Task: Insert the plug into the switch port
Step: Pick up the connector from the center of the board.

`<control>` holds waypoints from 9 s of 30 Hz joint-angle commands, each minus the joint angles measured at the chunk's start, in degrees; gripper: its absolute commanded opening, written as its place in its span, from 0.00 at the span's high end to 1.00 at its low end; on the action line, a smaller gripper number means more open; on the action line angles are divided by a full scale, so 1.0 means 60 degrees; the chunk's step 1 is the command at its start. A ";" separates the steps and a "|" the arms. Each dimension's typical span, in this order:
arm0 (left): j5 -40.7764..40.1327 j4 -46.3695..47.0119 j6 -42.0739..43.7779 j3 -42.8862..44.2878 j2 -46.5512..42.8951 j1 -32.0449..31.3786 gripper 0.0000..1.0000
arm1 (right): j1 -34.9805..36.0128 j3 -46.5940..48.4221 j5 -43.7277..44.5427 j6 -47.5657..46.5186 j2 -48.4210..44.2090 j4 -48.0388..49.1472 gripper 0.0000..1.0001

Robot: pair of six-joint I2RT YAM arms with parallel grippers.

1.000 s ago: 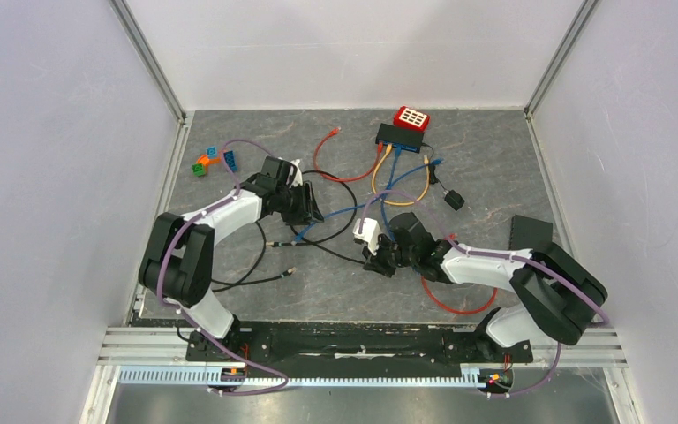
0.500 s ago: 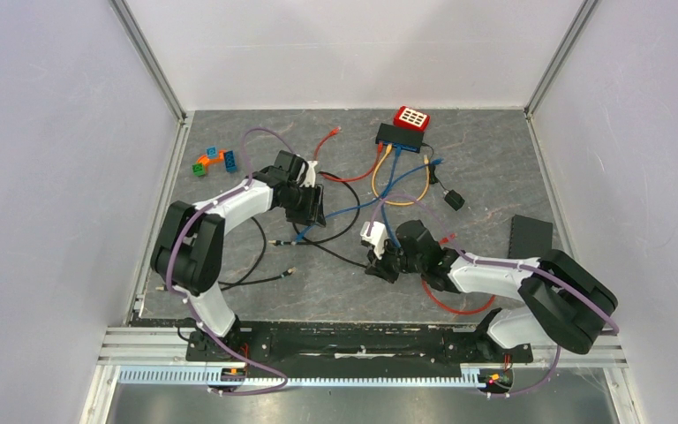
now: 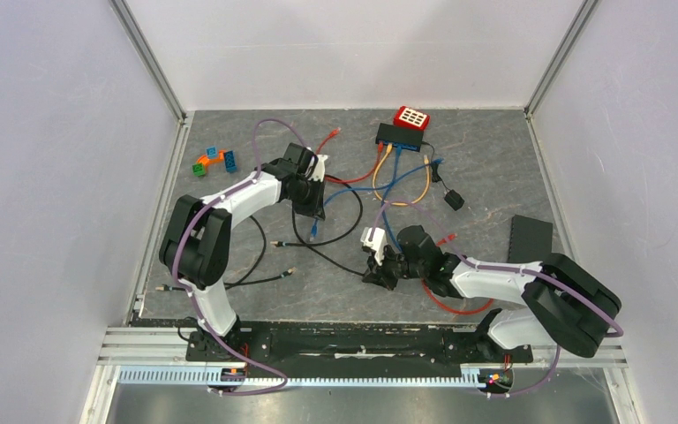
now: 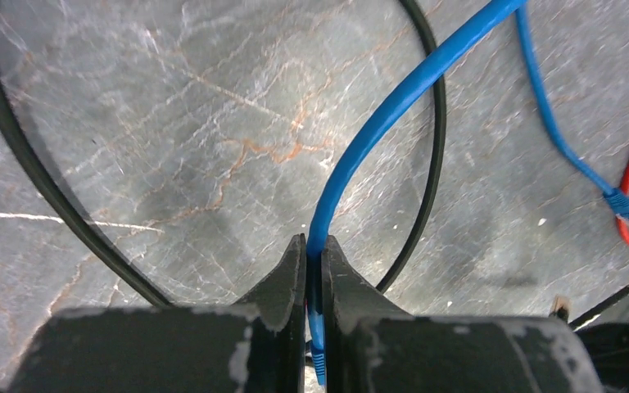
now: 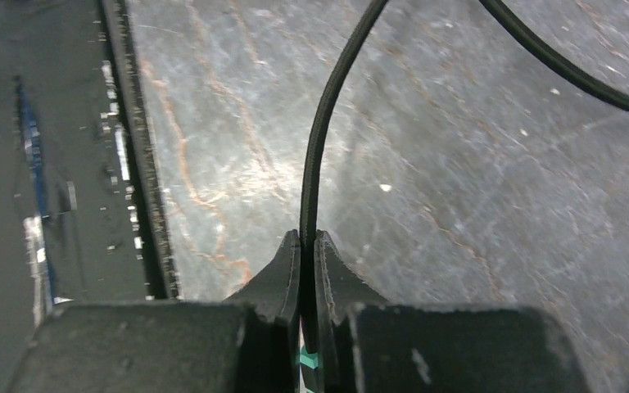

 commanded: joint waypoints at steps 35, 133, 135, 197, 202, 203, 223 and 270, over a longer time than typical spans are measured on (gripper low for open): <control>-0.4538 0.1960 0.1551 0.0908 -0.1340 -0.0227 0.48 | 0.1404 -0.0205 0.1049 0.1116 -0.2844 -0.1356 1.00; 0.0275 0.1712 0.0623 0.2735 0.2009 -0.1646 0.98 | 0.0101 -0.0896 0.7286 1.0159 -0.0796 0.1947 0.42; 0.0278 0.1701 0.0583 0.2736 0.1951 -0.1643 0.98 | 0.0103 -0.0851 0.7228 1.0690 -0.0225 0.2579 0.43; -0.2530 0.2707 0.4567 0.0812 0.1355 -0.2309 0.54 | -0.0030 -0.1425 0.7202 1.2214 0.1811 0.3419 1.00; -0.2955 0.3499 0.4626 0.0495 0.1110 -0.2309 0.53 | -0.0010 -0.1562 0.7175 1.2016 0.1613 0.3299 1.00; -0.2973 0.3461 0.4653 0.0582 0.1147 -0.2303 0.53 | -0.0017 -0.1614 0.7158 1.2007 0.1570 0.3287 1.00; -0.1854 0.2871 0.4290 0.0861 0.0103 -0.2478 0.53 | 0.0189 -0.1648 0.7042 1.1164 0.1301 0.3122 1.00; -0.1488 -0.1026 0.2541 0.5883 0.4271 -0.1936 0.98 | 0.0364 -0.1926 0.7783 0.9316 -0.0972 0.1551 1.00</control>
